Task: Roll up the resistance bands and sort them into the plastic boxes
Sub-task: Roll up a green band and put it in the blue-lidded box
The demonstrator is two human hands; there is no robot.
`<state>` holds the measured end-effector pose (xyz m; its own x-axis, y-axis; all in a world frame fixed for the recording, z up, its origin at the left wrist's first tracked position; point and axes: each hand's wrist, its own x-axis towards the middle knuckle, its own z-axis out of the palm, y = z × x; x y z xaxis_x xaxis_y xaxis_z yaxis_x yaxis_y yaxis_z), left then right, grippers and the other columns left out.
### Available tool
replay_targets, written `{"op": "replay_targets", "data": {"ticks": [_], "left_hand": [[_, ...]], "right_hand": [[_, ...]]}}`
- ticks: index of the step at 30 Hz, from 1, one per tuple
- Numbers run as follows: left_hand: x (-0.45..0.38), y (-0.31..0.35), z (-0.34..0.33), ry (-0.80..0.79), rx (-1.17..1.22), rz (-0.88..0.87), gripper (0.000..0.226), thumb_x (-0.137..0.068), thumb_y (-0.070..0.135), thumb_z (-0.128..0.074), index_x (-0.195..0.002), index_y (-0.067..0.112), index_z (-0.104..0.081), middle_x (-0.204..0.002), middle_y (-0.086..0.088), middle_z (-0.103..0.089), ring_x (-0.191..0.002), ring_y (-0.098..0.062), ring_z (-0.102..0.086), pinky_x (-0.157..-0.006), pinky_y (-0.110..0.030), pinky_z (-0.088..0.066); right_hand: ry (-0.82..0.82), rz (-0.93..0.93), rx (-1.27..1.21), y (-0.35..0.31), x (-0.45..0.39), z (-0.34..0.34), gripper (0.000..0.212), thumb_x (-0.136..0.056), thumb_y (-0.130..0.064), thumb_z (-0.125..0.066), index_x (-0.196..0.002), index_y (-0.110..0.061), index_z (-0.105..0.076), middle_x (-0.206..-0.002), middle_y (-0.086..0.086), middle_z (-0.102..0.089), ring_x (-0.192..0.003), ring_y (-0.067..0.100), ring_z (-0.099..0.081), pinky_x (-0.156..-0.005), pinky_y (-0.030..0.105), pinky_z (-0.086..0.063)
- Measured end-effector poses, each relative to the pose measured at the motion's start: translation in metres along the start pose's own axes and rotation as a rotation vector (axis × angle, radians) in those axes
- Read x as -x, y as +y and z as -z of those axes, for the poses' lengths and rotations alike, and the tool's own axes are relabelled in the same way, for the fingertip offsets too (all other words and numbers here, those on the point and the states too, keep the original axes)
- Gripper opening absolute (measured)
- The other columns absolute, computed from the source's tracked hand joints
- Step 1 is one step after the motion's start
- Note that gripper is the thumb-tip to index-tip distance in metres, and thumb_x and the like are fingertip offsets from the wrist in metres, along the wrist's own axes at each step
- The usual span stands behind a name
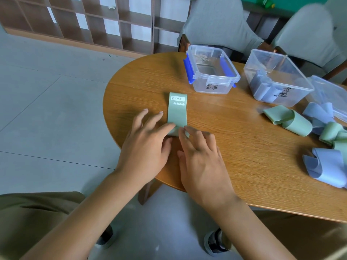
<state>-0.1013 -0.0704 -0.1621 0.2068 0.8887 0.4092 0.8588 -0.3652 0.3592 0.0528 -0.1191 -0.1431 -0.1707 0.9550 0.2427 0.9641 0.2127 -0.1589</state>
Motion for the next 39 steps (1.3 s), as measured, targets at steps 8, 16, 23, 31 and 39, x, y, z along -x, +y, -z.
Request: {"op": "replay_targets", "data": {"ticks": [8, 16, 23, 31, 39], "left_hand": [[-0.011, -0.007, 0.002, -0.049, 0.065, 0.064, 0.049, -0.091, 0.038, -0.062, -0.137, 0.025, -0.058, -0.149, 0.002, -0.048, -0.142, -0.028, -0.032, -0.114, -0.045, -0.037], [-0.017, -0.007, 0.005, -0.057, 0.096, 0.097, 0.058, -0.087, 0.038, -0.069, -0.140, 0.019, -0.054, -0.146, 0.001, -0.050, -0.138, -0.024, -0.035, -0.115, -0.040, -0.035], [-0.014, 0.001, 0.006, 0.100, 0.013, -0.058, 0.033, -0.093, 0.023, -0.063, -0.123, 0.011, -0.068, -0.126, 0.001, -0.066, -0.126, -0.024, -0.051, -0.099, -0.037, -0.050], [-0.011, 0.009, 0.000, 0.038, -0.121, -0.042, 0.041, -0.097, 0.022, -0.053, -0.135, 0.013, -0.062, -0.141, 0.001, -0.058, -0.129, -0.028, -0.048, -0.092, -0.041, -0.055], [-0.018, 0.024, 0.000, -0.064, -0.239, 0.121, 0.048, -0.095, 0.030, -0.055, -0.143, 0.024, -0.053, -0.149, -0.008, -0.050, -0.136, -0.035, -0.039, -0.091, -0.048, -0.052]], "right_hand": [[0.010, -0.024, -0.006, -0.001, -0.011, -0.002, 0.045, -0.099, -0.023, -0.047, -0.143, -0.029, -0.041, -0.152, 0.000, -0.042, -0.122, 0.026, -0.043, -0.101, 0.039, -0.043], [0.001, -0.044, -0.012, 0.004, -0.028, -0.010, 0.046, -0.100, -0.029, -0.045, -0.146, -0.026, -0.042, -0.154, 0.003, -0.042, -0.130, 0.029, -0.041, -0.104, 0.043, -0.042], [-0.030, -0.058, -0.041, 0.006, -0.047, -0.013, 0.051, -0.100, -0.031, -0.043, -0.150, -0.023, -0.037, -0.155, 0.003, -0.040, -0.136, 0.028, -0.035, -0.109, 0.044, -0.038], [-0.093, -0.033, -0.136, 0.018, -0.069, -0.011, 0.049, -0.100, -0.028, -0.046, -0.148, -0.025, -0.039, -0.158, -0.001, -0.036, -0.143, 0.025, -0.024, -0.113, 0.046, -0.033], [-0.172, 0.013, -0.182, 0.030, -0.080, -0.010, 0.061, -0.102, -0.033, -0.045, -0.158, -0.027, -0.022, -0.164, -0.001, -0.022, -0.146, 0.024, -0.015, -0.119, 0.045, -0.023]]}}
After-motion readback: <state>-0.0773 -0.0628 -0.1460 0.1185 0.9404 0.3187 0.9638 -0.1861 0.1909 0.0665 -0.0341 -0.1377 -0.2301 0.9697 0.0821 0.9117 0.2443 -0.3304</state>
